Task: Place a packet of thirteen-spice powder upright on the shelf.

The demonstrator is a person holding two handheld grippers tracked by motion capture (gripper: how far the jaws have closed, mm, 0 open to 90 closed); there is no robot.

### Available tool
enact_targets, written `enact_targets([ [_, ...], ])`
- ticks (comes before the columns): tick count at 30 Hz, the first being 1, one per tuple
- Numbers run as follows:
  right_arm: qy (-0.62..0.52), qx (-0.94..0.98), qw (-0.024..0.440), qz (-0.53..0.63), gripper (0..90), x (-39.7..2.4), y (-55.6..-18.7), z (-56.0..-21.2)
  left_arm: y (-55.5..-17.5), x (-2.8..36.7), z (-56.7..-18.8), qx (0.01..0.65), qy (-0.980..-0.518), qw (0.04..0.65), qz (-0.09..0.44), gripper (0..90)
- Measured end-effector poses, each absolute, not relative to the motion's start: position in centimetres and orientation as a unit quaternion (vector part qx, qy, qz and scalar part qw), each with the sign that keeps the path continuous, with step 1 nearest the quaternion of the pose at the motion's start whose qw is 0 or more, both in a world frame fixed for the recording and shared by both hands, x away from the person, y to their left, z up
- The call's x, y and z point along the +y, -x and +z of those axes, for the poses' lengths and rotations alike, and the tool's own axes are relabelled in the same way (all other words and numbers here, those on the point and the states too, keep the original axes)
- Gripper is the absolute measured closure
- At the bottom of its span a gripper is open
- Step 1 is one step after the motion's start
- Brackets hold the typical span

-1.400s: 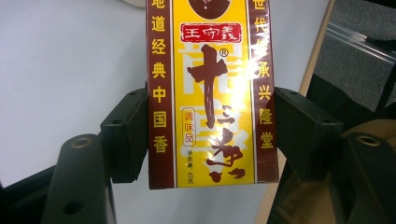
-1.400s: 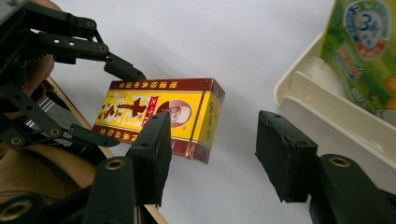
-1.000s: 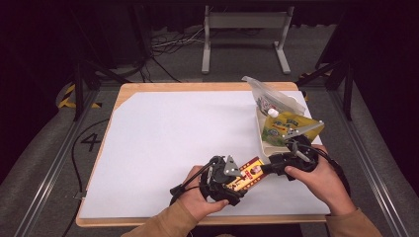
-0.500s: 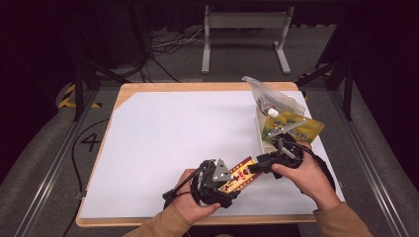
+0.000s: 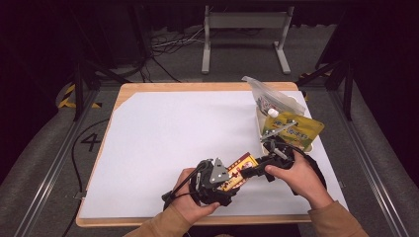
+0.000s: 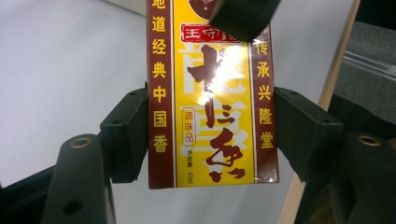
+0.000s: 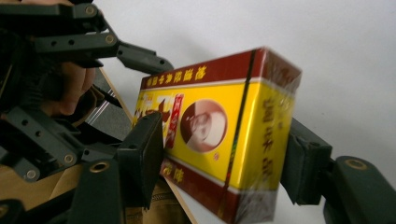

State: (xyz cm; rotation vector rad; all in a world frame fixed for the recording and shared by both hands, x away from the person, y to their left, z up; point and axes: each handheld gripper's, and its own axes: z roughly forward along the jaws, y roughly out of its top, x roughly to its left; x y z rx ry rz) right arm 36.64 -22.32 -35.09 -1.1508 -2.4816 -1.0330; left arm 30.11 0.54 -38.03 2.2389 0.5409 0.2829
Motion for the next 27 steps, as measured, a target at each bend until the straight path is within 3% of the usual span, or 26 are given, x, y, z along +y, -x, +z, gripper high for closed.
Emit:
enact_targets([
  [4,0.390,-0.844,0.105,-0.353,41.5,-22.3,-36.7,-35.1,-30.2,0.5,-38.2,0.216,-0.886,0.394,0.110,32.8],
  [11,0.378,-0.838,0.113,-0.377,60.9,-22.7,-36.5,-34.2,-30.5,0.1,-38.6,0.213,-0.895,0.377,0.106,32.8],
  [21,0.353,-0.857,0.092,-0.364,67.5,-21.8,-36.1,-33.1,-30.8,0.0,-38.6,0.219,-0.897,0.373,0.089,29.9],
  [22,0.348,-0.861,0.085,-0.361,68.4,-21.7,-36.0,-32.9,-30.8,0.3,-38.5,0.220,-0.894,0.381,0.086,37.8],
  [24,0.347,-0.874,0.047,-0.338,68.4,-21.6,-35.8,-32.4,-30.9,0.5,-38.4,0.223,-0.892,0.383,0.085,35.5],
  [27,0.336,-0.878,0.050,-0.338,68.4,-21.8,-35.9,-31.9,-31.2,0.9,-38.1,0.227,-0.890,0.387,0.082,34.3],
])
